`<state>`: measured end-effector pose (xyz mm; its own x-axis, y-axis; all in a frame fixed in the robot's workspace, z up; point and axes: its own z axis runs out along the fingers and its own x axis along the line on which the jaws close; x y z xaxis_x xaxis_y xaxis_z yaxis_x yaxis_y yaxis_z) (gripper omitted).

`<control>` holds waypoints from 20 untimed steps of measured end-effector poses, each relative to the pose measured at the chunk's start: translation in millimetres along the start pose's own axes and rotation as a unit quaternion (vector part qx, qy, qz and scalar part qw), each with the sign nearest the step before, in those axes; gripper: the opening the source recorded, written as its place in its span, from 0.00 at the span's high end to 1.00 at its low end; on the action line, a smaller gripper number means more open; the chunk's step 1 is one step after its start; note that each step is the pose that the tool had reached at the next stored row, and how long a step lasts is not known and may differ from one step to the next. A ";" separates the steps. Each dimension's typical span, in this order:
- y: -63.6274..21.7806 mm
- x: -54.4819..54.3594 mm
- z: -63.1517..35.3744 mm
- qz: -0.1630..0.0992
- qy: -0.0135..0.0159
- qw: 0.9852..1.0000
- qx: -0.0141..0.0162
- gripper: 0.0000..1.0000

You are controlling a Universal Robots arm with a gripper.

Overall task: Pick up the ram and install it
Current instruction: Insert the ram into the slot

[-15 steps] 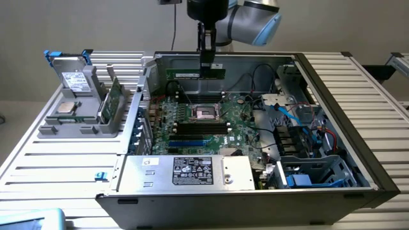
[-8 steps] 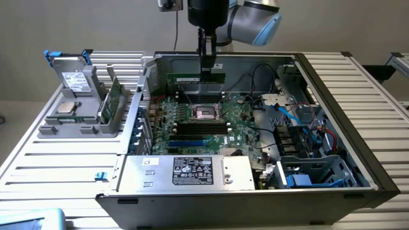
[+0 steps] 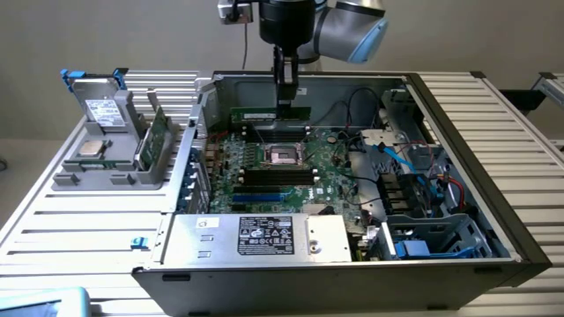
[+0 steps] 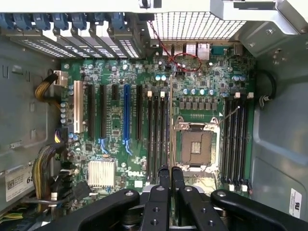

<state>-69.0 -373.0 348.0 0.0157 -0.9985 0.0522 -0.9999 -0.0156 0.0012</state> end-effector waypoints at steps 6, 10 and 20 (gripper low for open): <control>-1.0 2.3 11.1 -0.001 0.000 1.000 0.000 0.87; -3.5 5.4 18.5 -0.002 0.000 1.000 0.000 0.87; -7.3 16.4 37.2 -0.002 0.000 1.000 0.000 0.87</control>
<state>-61.5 -391.2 311.7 0.0200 -0.9984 0.0522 -0.9998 -0.0200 0.0012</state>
